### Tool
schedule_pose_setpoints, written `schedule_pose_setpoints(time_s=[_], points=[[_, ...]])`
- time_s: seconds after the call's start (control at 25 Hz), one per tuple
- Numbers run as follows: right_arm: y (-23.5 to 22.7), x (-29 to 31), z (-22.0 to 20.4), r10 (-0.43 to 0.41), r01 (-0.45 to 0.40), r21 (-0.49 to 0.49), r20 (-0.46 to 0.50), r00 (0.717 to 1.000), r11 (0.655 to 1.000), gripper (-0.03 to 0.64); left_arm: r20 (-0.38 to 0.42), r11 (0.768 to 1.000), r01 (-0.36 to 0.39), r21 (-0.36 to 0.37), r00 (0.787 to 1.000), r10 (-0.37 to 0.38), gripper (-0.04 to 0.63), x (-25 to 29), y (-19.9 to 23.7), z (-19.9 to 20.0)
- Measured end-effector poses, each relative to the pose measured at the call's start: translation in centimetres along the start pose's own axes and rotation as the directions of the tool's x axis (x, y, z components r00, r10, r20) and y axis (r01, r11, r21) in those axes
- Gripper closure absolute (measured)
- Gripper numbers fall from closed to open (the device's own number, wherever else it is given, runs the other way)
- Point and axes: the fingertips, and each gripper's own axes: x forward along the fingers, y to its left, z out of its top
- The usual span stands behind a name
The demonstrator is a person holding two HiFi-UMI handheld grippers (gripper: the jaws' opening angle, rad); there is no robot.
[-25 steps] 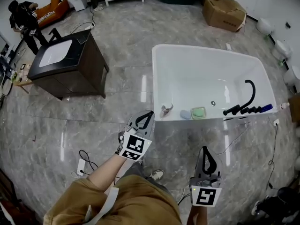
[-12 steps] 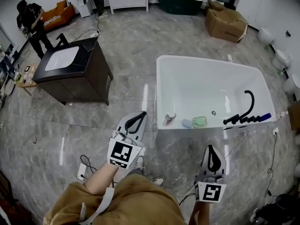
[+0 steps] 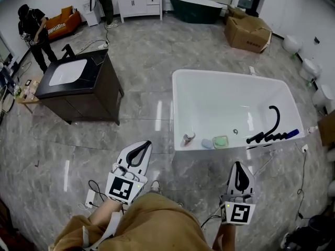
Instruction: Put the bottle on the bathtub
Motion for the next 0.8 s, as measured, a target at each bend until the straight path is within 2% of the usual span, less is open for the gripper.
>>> schedule_pose_setpoints(time_s=[0.24, 0.4, 0.48, 0.8], points=[[-0.3, 0.1, 0.3, -0.023, 0.023, 0.004, -0.008, 1.0, 1.0, 0.611, 0.02, 0.999, 0.013, -0.035, 1.0, -0.013, 0.588, -0.6, 1.1, 0.3], [0.1, 0.6, 1.0, -0.026, 0.026, 0.006, 0.003, 1.0, 1.0, 0.612, 0.055, 0.999, 0.023, -0.027, 0.998, -0.021, 0.588, -0.1, 1.9, 1.4], [0.3, 0.9, 1.3, -0.031, 0.031, -0.001, 0.012, 0.999, 1.0, 0.611, 0.07, 1.0, 0.03, 0.002, 0.997, -0.03, 0.588, 0.1, 2.1, 1.8], [1.7, 2.5, 2.1, -0.022, 0.022, -0.022, 0.023, 0.999, 1.0, 0.611, 0.06, 0.998, 0.056, 0.009, 0.997, -0.056, 0.588, 0.8, 3.1, 1.5]])
